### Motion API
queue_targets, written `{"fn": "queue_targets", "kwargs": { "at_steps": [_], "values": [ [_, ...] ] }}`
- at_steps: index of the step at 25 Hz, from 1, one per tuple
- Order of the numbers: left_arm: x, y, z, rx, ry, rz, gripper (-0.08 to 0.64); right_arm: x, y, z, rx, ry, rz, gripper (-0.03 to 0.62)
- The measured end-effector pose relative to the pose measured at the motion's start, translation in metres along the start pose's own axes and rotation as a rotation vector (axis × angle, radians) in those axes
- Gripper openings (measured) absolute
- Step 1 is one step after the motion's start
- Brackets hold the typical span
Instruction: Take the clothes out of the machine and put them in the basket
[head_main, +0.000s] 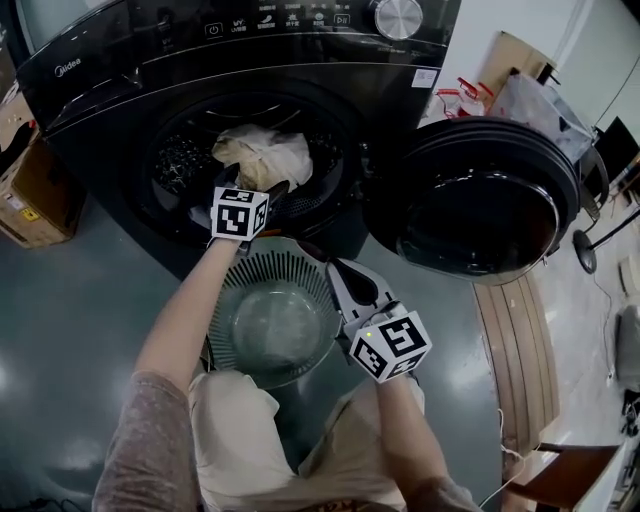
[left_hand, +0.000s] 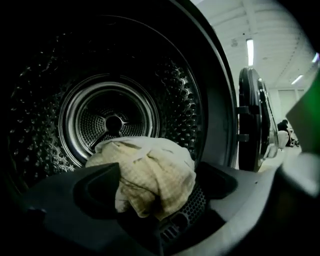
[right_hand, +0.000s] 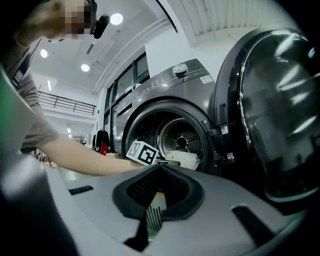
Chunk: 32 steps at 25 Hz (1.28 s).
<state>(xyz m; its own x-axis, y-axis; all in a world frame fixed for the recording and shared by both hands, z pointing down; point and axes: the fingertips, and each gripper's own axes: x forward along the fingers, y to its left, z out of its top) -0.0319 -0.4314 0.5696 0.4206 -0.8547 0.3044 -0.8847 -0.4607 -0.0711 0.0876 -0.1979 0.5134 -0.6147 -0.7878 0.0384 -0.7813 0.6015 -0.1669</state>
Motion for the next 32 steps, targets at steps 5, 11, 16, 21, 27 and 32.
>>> {"fn": "queue_targets", "kwargs": {
  "at_steps": [5, 11, 16, 21, 27, 32],
  "values": [
    [0.026, 0.012, -0.005, 0.003, 0.048, 0.033, 0.488, -0.001, -0.003, 0.003, 0.001, -0.005, -0.020, -0.005],
    [0.034, 0.025, -0.015, -0.043, 0.084, 0.073, 0.427, -0.002, -0.003, 0.005, -0.004, -0.007, -0.024, -0.005],
    [0.025, 0.029, -0.019, -0.090, 0.130, 0.082, 0.302, 0.000, -0.005, 0.001, -0.008, 0.001, -0.026, -0.005],
    [0.008, 0.026, -0.019, -0.068, 0.165, 0.066, 0.160, 0.008, -0.004, -0.003, 0.013, -0.001, -0.007, -0.005],
    [-0.033, 0.002, -0.015, -0.115, 0.143, -0.022, 0.086, 0.020, -0.005, -0.012, 0.051, 0.002, 0.005, -0.005],
    [-0.088, -0.021, -0.015, -0.094, 0.132, -0.092, 0.083, 0.026, -0.005, -0.017, 0.033, 0.006, 0.014, -0.005]
  ]
}}
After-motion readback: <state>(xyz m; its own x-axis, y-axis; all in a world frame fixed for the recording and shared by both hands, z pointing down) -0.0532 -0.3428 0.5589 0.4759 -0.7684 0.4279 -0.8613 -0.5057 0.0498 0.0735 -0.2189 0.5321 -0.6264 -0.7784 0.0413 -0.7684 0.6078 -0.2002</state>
